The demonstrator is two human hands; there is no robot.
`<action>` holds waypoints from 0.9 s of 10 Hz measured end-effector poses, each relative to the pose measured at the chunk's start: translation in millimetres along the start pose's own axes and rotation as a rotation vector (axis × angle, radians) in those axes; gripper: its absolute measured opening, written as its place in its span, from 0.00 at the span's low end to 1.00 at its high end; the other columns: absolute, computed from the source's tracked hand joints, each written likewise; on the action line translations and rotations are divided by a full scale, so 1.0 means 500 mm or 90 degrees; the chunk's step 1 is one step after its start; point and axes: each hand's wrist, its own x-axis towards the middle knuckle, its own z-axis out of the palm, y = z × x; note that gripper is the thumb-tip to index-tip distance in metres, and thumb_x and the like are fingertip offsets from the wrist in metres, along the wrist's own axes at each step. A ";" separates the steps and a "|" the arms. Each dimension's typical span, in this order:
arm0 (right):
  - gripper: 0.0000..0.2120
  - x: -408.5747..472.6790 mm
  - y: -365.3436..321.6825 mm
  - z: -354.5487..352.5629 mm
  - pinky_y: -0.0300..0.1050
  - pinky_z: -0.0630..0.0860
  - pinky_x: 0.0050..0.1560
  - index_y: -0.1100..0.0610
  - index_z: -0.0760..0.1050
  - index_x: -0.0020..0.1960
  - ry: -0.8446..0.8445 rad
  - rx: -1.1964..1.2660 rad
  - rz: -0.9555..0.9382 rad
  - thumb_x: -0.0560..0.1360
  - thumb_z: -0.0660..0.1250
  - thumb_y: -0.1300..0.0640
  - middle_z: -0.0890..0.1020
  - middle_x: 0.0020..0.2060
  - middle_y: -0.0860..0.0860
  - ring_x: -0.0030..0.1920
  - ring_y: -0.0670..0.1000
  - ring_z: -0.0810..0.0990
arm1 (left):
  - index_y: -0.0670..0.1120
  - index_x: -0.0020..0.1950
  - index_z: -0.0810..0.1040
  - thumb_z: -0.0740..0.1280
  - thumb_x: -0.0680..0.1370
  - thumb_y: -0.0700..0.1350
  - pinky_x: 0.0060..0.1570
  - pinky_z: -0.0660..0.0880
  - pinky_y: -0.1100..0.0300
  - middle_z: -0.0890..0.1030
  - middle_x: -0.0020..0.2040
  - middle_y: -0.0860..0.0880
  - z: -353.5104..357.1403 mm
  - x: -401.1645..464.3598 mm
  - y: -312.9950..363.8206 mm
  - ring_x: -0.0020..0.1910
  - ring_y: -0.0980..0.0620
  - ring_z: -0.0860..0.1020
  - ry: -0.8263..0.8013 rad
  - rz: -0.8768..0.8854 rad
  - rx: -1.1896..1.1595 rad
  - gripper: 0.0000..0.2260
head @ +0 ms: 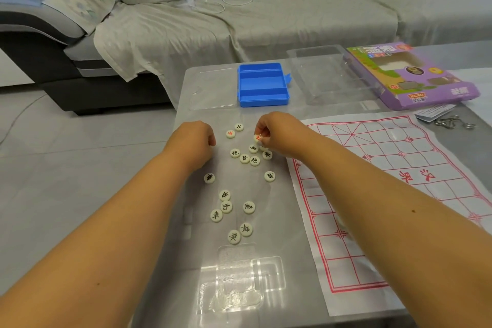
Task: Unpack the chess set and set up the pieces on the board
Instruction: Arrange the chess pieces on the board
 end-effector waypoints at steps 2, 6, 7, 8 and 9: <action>0.12 0.003 0.011 0.002 0.47 0.75 0.56 0.56 0.76 0.58 0.015 0.003 0.018 0.76 0.66 0.58 0.78 0.52 0.54 0.51 0.53 0.77 | 0.46 0.60 0.77 0.61 0.77 0.39 0.42 0.67 0.56 0.76 0.54 0.46 0.027 0.025 0.025 0.51 0.44 0.75 0.067 -0.007 0.057 0.12; 0.14 0.003 0.021 -0.005 0.47 0.75 0.58 0.56 0.75 0.60 0.008 0.021 0.023 0.76 0.67 0.56 0.78 0.54 0.54 0.53 0.53 0.77 | 0.45 0.55 0.82 0.66 0.74 0.35 0.43 0.71 0.62 0.82 0.50 0.45 0.012 0.024 0.026 0.48 0.47 0.80 -0.005 -0.004 -0.088 0.12; 0.13 0.000 0.025 -0.007 0.47 0.75 0.58 0.56 0.76 0.59 0.015 0.030 0.022 0.76 0.67 0.56 0.79 0.53 0.54 0.52 0.52 0.77 | 0.44 0.51 0.82 0.71 0.73 0.39 0.33 0.72 0.63 0.82 0.43 0.46 0.011 0.022 0.025 0.40 0.48 0.80 -0.019 -0.029 -0.153 0.07; 0.13 -0.002 0.028 -0.009 0.46 0.75 0.57 0.56 0.76 0.59 0.019 0.036 0.020 0.76 0.67 0.56 0.79 0.53 0.54 0.52 0.52 0.77 | 0.45 0.46 0.80 0.75 0.71 0.47 0.35 0.70 0.60 0.80 0.43 0.47 0.019 0.025 0.031 0.41 0.49 0.76 0.003 -0.049 -0.158 0.09; 0.13 -0.001 0.029 -0.009 0.45 0.75 0.57 0.57 0.76 0.59 0.022 0.040 0.018 0.76 0.67 0.56 0.79 0.53 0.54 0.52 0.52 0.77 | 0.46 0.46 0.78 0.75 0.69 0.51 0.41 0.72 0.57 0.80 0.44 0.47 0.025 0.034 0.039 0.45 0.47 0.76 0.018 -0.073 -0.148 0.13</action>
